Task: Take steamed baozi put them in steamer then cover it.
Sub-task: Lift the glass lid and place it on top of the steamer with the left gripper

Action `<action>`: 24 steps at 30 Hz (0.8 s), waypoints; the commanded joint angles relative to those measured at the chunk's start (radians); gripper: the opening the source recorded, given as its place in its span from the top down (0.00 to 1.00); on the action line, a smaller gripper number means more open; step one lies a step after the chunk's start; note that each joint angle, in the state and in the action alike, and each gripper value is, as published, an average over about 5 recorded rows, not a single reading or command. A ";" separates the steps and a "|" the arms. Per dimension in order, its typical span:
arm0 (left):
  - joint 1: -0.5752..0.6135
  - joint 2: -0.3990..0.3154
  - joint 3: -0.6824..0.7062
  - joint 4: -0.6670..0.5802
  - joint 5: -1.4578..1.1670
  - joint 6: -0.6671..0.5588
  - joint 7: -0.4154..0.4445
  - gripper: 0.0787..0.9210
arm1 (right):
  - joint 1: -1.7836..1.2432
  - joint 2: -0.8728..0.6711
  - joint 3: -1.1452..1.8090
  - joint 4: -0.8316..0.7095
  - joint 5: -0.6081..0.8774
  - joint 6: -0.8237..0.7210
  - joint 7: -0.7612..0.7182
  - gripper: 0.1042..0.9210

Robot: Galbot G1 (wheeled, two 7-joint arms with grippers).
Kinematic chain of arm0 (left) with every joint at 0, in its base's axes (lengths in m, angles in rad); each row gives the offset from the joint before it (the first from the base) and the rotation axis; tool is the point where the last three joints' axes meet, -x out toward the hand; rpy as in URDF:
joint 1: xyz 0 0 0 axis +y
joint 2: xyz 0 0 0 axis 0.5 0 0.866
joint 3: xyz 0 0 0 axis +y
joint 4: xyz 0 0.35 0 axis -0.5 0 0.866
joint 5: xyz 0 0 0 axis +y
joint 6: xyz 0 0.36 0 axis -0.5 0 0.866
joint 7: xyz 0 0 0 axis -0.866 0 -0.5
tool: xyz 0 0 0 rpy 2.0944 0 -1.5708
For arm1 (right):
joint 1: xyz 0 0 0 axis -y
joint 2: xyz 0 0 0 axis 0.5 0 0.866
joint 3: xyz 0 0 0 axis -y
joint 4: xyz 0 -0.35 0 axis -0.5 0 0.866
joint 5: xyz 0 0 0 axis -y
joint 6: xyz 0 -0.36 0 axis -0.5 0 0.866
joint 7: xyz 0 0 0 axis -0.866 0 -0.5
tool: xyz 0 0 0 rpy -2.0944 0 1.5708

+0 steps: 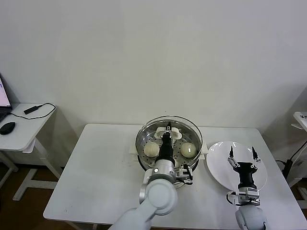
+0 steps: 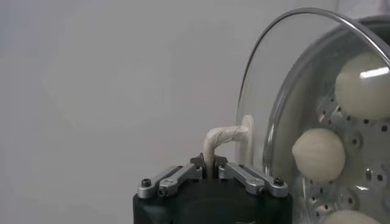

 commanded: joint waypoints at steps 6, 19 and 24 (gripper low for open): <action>-0.004 -0.047 0.010 0.086 0.061 0.004 0.010 0.87 | 0.003 0.002 0.001 -0.010 -0.003 -0.001 -0.001 0.12; -0.008 -0.059 -0.004 0.130 0.085 -0.009 0.006 0.87 | 0.005 0.002 0.002 -0.014 -0.004 0.000 -0.001 0.12; -0.005 -0.062 -0.010 0.146 0.111 -0.022 -0.004 0.87 | 0.006 0.002 0.002 -0.016 -0.004 0.000 -0.001 0.12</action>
